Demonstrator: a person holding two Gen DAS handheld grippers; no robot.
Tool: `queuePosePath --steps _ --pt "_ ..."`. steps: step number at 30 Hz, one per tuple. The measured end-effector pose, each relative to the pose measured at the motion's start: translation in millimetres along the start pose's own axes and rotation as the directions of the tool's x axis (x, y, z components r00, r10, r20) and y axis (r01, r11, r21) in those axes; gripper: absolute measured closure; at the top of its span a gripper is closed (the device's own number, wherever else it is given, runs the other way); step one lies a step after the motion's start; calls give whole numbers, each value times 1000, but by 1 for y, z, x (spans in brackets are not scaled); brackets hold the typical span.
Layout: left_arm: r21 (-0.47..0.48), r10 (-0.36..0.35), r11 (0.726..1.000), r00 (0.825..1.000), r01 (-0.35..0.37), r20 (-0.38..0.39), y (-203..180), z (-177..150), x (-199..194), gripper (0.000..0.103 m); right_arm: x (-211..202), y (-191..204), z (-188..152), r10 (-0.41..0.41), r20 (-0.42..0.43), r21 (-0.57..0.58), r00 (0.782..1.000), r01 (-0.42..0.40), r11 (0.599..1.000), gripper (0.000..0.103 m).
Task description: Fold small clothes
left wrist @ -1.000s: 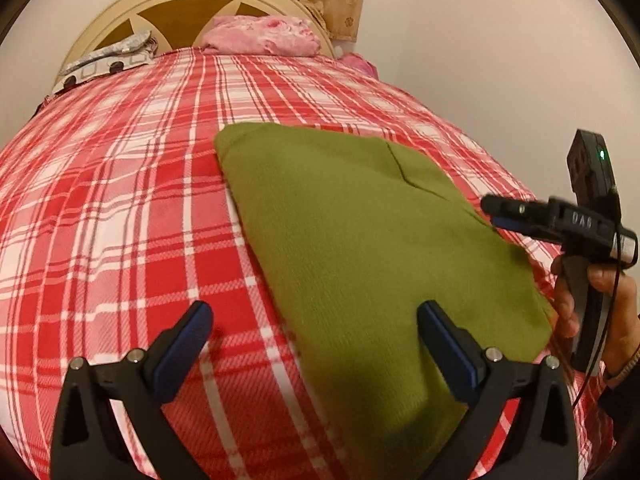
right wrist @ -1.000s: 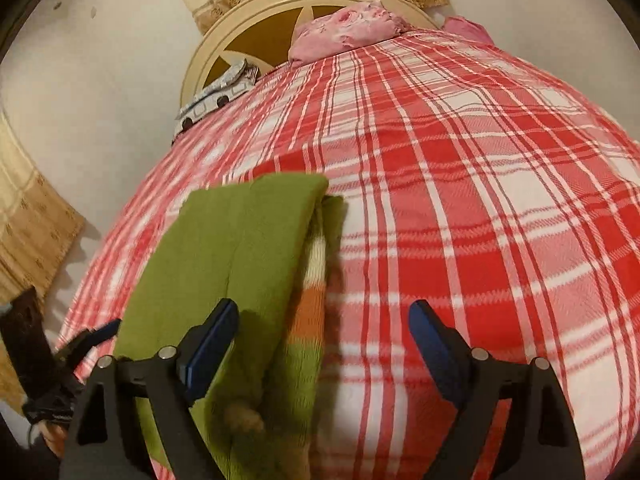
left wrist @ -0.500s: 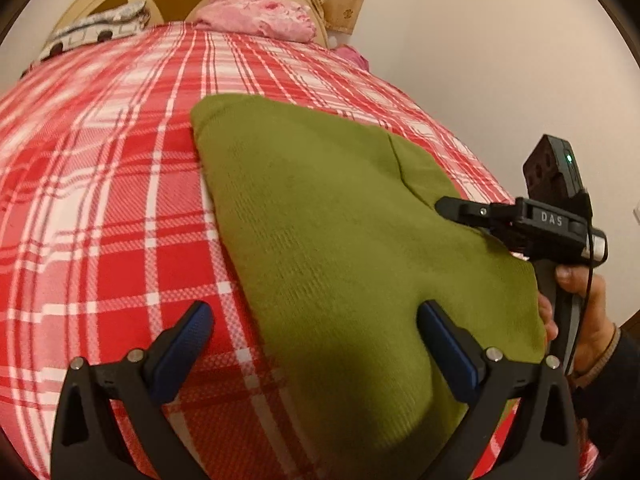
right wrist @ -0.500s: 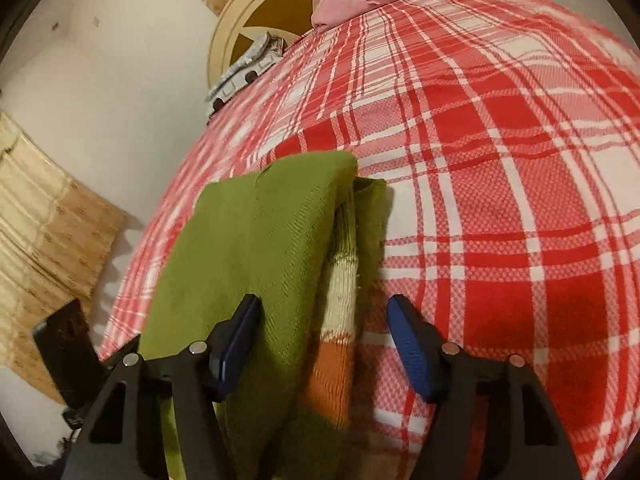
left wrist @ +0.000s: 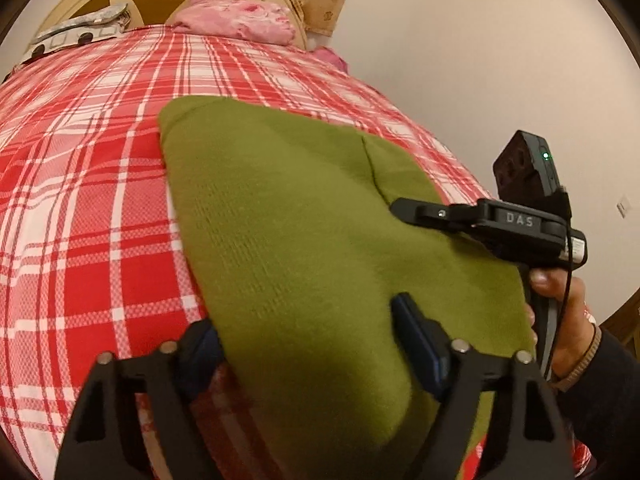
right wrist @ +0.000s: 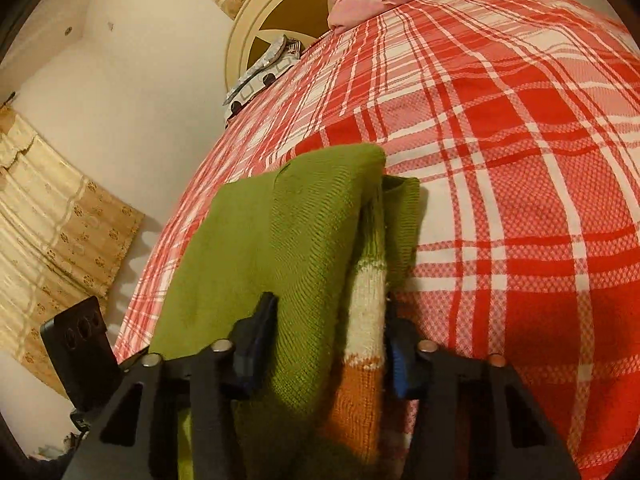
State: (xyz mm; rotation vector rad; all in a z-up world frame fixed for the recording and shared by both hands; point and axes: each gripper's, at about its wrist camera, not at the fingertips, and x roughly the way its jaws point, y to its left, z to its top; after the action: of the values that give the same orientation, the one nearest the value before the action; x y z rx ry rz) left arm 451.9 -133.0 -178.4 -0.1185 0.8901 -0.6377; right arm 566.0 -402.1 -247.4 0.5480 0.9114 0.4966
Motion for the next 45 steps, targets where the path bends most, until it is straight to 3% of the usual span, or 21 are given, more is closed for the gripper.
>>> queuePosePath --steps 3,8,11,16,27,35,45 --pt "10 12 1000 1000 -12 7 -2 0 -2 33 0 10 -2 -35 16 -36 999 35 999 64" --pt "34 47 998 999 -47 18 -10 2 -15 56 -6 26 -4 -62 47 -53 997 65 997 68" --pt "34 56 998 998 -57 18 -10 0 -23 60 -12 35 -8 -50 68 -50 996 53 997 68" --pt "45 77 996 997 -78 26 -11 -7 -46 62 -17 53 -23 -48 66 -57 997 51 997 68" --pt "56 183 981 980 -187 78 -4 -38 -116 63 -16 108 -64 55 52 -76 997 -50 996 69" --pt "-7 256 966 961 -257 107 11 -62 -163 63 -1 165 -92 123 21 -116 992 -120 986 69" --pt "-80 299 954 944 -290 140 38 -96 -207 63 22 228 -124 146 -43 -188 988 -152 970 69"
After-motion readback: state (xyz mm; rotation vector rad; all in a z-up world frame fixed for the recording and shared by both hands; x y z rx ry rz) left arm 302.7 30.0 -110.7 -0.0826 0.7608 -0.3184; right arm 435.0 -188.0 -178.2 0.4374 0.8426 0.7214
